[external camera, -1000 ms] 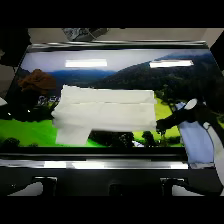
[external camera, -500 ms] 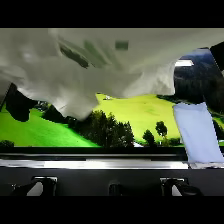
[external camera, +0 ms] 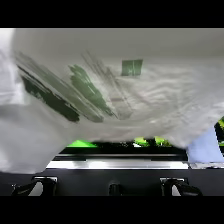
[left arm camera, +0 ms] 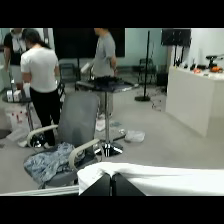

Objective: Fold the shirts.

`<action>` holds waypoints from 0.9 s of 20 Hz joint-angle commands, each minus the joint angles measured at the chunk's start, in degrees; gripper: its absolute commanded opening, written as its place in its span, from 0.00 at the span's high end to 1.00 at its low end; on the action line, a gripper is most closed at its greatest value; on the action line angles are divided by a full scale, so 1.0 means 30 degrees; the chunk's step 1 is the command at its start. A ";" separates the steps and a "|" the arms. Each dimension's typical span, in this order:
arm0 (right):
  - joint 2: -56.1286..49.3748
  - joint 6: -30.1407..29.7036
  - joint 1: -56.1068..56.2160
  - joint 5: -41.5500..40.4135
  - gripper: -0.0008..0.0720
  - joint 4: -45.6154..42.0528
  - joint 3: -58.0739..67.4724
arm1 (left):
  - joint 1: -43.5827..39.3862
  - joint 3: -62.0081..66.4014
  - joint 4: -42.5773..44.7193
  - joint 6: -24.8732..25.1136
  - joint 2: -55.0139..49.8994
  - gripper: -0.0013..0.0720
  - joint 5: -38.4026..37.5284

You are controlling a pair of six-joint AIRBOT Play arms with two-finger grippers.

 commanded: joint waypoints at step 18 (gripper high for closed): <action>-2.2527 0.1821 0.0022 -0.4838 0.93 0.8597 -0.2237 | -0.3577 -0.7257 0.0102 0.1741 -2.0014 0.95 0.2645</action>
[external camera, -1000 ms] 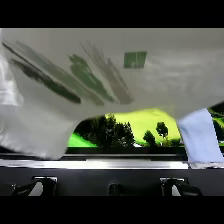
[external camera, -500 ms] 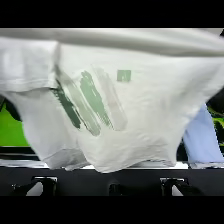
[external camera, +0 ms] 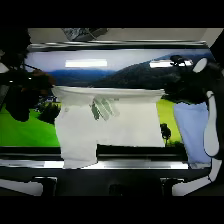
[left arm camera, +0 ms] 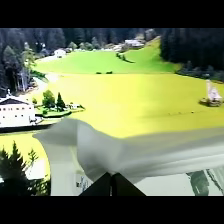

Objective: Fold the shirts.

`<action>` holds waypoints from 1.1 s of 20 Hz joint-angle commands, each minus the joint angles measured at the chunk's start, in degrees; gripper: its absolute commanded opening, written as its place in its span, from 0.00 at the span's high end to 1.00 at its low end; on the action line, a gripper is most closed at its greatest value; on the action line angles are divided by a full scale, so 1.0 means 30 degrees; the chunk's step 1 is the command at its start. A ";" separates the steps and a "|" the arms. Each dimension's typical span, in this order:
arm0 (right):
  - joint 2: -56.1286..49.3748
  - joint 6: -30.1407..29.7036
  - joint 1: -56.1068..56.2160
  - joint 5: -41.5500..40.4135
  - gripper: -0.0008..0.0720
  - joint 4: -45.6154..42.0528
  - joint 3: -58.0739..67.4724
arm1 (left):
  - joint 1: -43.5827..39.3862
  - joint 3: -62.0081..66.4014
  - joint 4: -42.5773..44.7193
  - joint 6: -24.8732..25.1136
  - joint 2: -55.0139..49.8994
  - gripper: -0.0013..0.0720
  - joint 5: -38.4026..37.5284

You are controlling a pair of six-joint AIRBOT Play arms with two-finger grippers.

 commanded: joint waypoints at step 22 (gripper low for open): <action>-0.2142 -0.0073 0.0007 0.3883 0.89 0.1195 -0.2492 | -0.0867 -0.4116 0.3402 -0.1552 -0.1727 0.91 -0.3810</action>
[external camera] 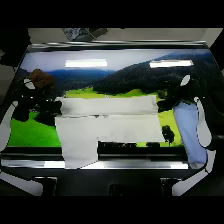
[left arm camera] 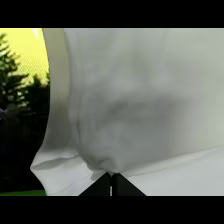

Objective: Fold the shirts.

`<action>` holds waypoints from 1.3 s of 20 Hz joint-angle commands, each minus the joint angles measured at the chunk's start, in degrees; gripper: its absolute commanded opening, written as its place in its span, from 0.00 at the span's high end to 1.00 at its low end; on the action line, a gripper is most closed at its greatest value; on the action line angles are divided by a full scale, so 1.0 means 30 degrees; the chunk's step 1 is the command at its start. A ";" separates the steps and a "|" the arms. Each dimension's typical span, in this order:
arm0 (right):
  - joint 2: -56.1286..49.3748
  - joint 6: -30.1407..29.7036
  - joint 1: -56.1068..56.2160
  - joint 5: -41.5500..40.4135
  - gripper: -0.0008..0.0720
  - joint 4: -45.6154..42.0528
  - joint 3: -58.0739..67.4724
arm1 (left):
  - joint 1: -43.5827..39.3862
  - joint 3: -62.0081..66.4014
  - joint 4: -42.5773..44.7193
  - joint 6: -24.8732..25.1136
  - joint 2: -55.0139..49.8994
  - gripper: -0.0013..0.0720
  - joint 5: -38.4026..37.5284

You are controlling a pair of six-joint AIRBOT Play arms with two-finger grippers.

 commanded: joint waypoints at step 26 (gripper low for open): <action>0.6215 -0.1588 -0.3840 0.2586 0.28 0.0357 -0.7359 | 0.3024 -1.9147 -0.5289 0.2528 1.0754 0.65 0.4444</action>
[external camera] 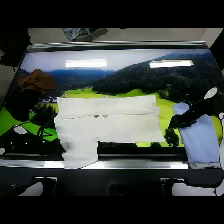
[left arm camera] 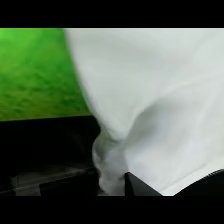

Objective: Fold the shirts.

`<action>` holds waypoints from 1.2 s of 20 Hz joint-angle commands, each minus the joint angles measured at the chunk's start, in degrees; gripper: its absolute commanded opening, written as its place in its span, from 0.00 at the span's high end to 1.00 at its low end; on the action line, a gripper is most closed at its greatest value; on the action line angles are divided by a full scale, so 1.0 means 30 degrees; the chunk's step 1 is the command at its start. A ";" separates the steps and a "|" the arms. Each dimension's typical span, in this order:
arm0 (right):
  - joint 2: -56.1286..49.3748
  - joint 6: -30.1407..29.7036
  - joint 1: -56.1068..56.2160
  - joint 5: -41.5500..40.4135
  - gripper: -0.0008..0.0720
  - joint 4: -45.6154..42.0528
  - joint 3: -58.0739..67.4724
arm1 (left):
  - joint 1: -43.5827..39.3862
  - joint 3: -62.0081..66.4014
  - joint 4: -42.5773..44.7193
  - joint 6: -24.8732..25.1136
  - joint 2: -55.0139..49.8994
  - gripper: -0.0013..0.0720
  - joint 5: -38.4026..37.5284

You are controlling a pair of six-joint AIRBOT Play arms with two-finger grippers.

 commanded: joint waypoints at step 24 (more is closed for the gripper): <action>0.3293 -0.0204 0.2193 -0.4838 0.93 0.1763 -0.3177 | -0.0430 0.4838 -0.0794 0.1282 0.3548 0.95 0.0146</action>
